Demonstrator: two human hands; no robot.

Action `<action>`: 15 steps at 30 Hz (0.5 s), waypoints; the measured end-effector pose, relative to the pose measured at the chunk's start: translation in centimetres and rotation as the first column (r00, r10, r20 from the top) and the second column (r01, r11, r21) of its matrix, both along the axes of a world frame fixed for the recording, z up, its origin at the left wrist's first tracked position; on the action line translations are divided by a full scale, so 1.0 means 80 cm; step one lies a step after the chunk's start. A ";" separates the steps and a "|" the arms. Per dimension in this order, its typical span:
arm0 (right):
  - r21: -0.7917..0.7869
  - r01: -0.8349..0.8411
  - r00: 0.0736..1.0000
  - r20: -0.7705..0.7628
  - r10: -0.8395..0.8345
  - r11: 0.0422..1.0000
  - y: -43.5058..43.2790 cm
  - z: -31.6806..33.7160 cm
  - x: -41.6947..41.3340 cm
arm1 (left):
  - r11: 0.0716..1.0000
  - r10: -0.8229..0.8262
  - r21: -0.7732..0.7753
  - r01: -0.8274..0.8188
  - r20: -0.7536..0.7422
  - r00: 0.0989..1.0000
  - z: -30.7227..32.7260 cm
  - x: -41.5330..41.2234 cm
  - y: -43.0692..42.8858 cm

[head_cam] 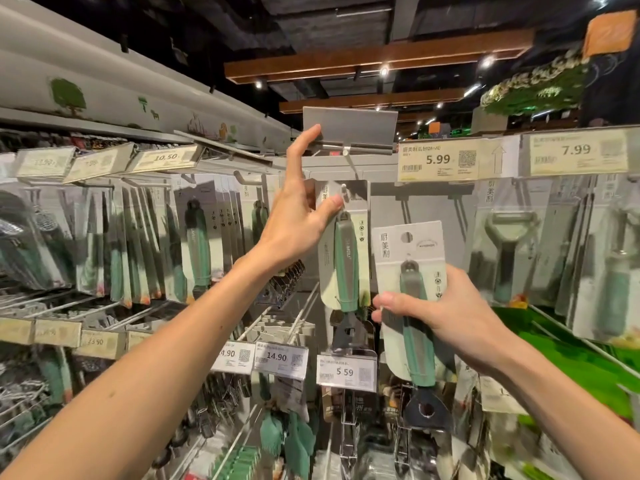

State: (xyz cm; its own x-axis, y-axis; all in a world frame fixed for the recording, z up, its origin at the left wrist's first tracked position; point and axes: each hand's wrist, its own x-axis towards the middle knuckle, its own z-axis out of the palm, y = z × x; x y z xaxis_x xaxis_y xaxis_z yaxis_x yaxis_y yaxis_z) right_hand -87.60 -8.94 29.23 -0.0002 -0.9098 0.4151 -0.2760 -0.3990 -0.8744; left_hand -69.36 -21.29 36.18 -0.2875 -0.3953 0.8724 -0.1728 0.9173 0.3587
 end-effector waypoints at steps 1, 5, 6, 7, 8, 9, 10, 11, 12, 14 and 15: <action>-0.001 -0.008 0.999 0.042 0.008 1.000 0.000 0.000 0.003 | 0.999 0.038 -0.032 -0.038 0.007 0.999 -0.003 -0.002 -0.002; -0.022 -0.027 0.988 0.149 0.030 0.999 -0.004 0.002 0.012 | 0.979 0.167 -0.121 -0.164 0.023 0.986 -0.008 -0.009 -0.015; -0.019 -0.033 0.984 0.172 0.036 0.999 -0.005 0.002 0.013 | 0.974 0.195 -0.118 -0.191 0.018 0.981 -0.009 -0.010 -0.018; -0.011 -0.040 0.980 0.195 0.042 0.999 -0.006 0.001 0.013 | 0.971 0.217 -0.105 -0.214 0.014 0.976 -0.010 -0.011 -0.020; -0.001 -0.047 0.975 0.217 0.046 0.999 -0.008 0.000 0.012 | 0.969 0.232 -0.092 -0.230 0.011 0.973 -0.012 -0.012 -0.022; 0.010 -0.059 0.970 0.235 0.055 0.998 -0.009 -0.001 0.013 | 0.967 0.240 -0.088 -0.238 0.012 0.971 -0.013 -0.012 -0.024; 0.018 -0.073 0.966 0.248 0.066 0.997 -0.011 -0.002 0.012 | 0.966 0.245 -0.092 -0.242 0.014 0.970 -0.014 -0.011 -0.027; 0.025 -0.092 0.962 0.260 0.082 0.995 -0.012 -0.004 0.012 | 0.963 0.251 -0.103 -0.248 0.014 0.968 -0.014 -0.010 -0.028; 0.027 -0.112 0.958 0.268 0.100 0.993 -0.013 -0.005 0.010 | 0.960 0.259 -0.117 -0.255 0.013 0.966 -0.014 -0.009 -0.029; 0.019 -0.140 0.955 0.267 0.130 0.990 -0.013 -0.006 0.008 | 0.951 0.282 -0.137 -0.278 0.013 0.959 -0.013 -0.004 -0.023; 0.016 -0.139 0.961 0.246 0.130 0.990 -0.014 -0.007 0.007 | 0.951 0.285 -0.135 -0.280 0.017 0.958 -0.012 -0.002 -0.017</action>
State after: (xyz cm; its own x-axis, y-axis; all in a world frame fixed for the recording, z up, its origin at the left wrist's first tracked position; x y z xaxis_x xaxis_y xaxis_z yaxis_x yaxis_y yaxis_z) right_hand -87.03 -10.04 28.70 0.0257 -0.9214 0.3879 0.0010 -0.3880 -0.9217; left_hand -69.51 -22.67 35.20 -0.2129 -0.3490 0.9126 -0.4420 0.8674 0.2286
